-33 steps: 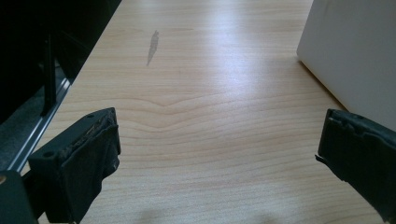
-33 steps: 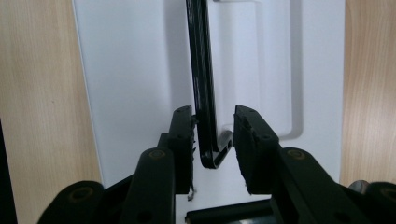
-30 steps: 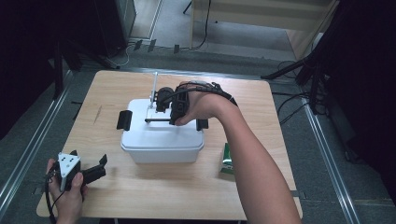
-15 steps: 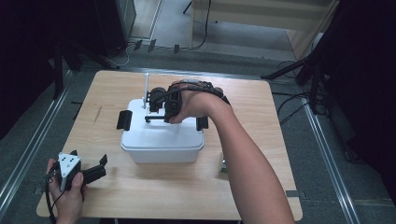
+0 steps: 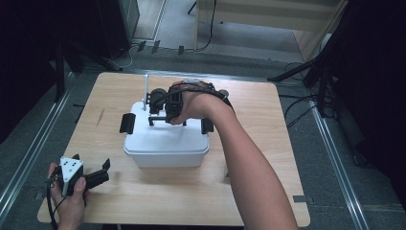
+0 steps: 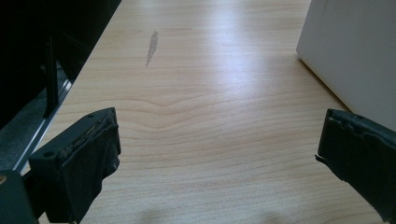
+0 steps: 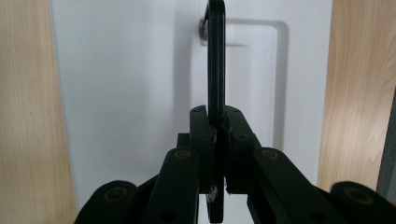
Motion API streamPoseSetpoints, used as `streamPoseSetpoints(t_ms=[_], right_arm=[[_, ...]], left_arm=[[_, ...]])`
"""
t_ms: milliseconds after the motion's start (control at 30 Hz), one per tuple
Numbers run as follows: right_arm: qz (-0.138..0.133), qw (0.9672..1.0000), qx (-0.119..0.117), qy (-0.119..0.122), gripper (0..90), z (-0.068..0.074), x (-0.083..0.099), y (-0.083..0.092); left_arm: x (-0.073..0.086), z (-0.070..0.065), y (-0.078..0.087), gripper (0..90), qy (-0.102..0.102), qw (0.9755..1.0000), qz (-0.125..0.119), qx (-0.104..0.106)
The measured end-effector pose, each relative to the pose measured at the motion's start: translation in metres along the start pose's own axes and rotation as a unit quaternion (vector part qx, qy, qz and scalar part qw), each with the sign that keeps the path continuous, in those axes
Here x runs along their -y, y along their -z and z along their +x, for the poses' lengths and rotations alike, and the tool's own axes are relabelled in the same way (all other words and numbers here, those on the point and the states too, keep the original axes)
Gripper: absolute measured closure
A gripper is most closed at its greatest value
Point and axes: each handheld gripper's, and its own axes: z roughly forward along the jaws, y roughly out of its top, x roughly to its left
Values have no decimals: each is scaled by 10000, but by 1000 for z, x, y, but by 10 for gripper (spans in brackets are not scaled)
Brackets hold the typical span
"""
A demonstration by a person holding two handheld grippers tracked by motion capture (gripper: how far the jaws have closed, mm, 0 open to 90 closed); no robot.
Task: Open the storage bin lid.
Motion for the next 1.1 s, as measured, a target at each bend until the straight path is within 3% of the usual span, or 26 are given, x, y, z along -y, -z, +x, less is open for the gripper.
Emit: streamPoseSetpoints(t_ms=[267, 1100], right_arm=[[-62, 10000, -66, 37, 853, -3, 1, 3], [-355, 9993, 139, 7, 854, -6, 16, 48]], left_arm=[[0, 0, 0, 0, 9, 10000, 9, -11], [0, 0, 0, 0, 8, 10000, -1, 1]])
